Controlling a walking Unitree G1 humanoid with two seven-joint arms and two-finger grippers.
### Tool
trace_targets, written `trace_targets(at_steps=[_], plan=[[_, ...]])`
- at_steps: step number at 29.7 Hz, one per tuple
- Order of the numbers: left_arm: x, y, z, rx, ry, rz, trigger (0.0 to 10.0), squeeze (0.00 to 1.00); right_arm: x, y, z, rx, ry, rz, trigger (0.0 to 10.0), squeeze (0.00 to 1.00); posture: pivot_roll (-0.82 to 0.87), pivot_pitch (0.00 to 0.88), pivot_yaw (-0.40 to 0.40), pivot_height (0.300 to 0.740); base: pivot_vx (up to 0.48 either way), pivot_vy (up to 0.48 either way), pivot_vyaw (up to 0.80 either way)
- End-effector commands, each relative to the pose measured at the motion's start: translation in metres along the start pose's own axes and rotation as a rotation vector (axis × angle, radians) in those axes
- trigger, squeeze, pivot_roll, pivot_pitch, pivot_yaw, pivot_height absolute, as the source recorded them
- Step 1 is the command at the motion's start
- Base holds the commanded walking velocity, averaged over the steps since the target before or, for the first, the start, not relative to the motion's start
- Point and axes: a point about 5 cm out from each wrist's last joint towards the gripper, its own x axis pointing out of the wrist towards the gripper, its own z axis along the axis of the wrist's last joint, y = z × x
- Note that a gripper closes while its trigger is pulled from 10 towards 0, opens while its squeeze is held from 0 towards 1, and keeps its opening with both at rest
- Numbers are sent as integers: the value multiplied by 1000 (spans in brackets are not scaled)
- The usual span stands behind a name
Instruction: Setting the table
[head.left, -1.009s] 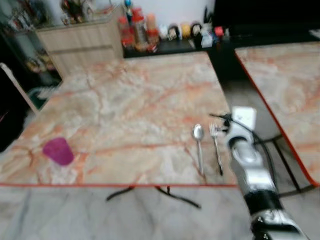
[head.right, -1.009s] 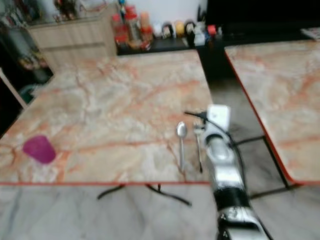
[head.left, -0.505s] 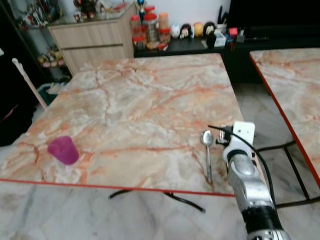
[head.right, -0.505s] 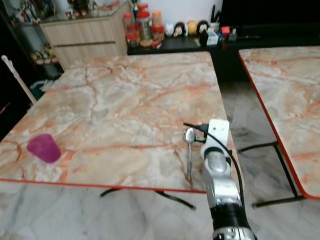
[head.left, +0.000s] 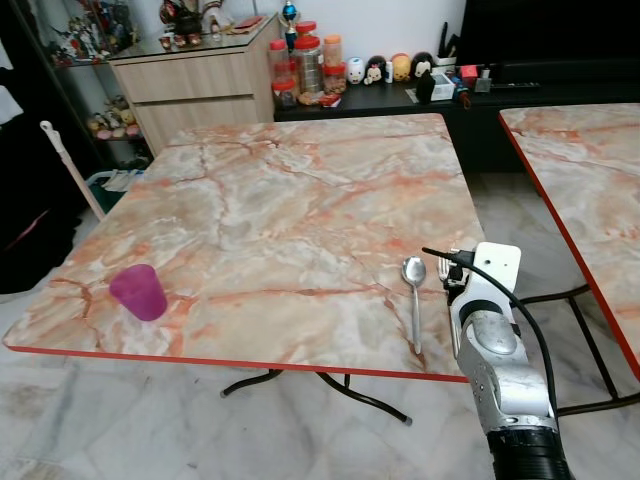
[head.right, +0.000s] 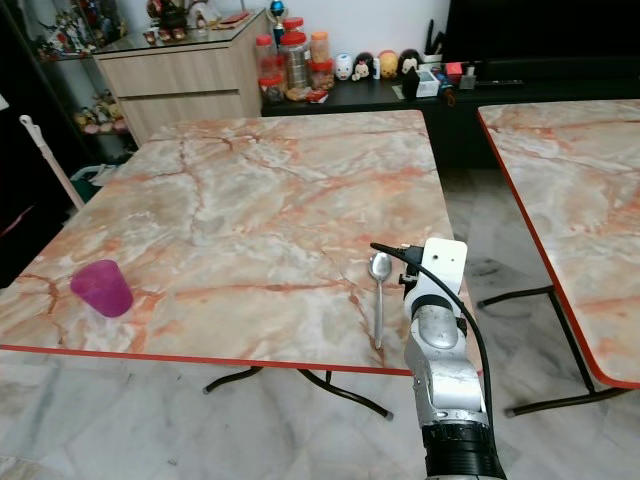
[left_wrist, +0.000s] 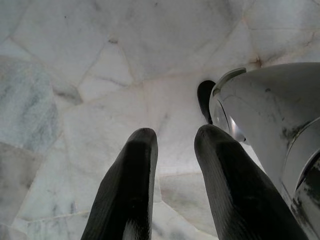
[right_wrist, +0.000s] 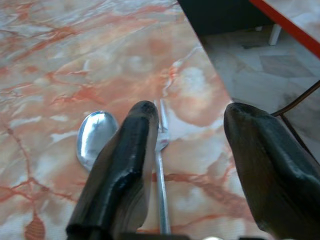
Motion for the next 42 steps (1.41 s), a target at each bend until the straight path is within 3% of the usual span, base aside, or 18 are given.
trace_targets(at_steps=[1,2,13,22,28,42], plan=[[-2,7,-3,9,18,14,10000,0,-3,4,1,-35,16,36,10000,827,-129,0,97,736,0,0,0],[-2,7,-3,11,19,13,10000,0,-3,4,0,-68,19,50,10000,0,-130,0,99,736,0,0,0],[-2,7,-4,10,20,13,10000,0,3,-17,-11,-66,126,-2,10000,0,-127,0,101,736,0,0,0],[-2,7,-3,4,17,15,10000,0,18,-17,-6,5,146,31,10000,0,-121,12,98,736,0,0,0],[-2,7,-3,-1,15,15,10000,0,30,-17,-14,44,215,57,10000,0,-117,16,98,736,0,0,0],[-2,6,-4,-12,17,14,10000,0,38,-17,-17,38,233,86,10000,0,-109,24,92,736,0,0,0]])
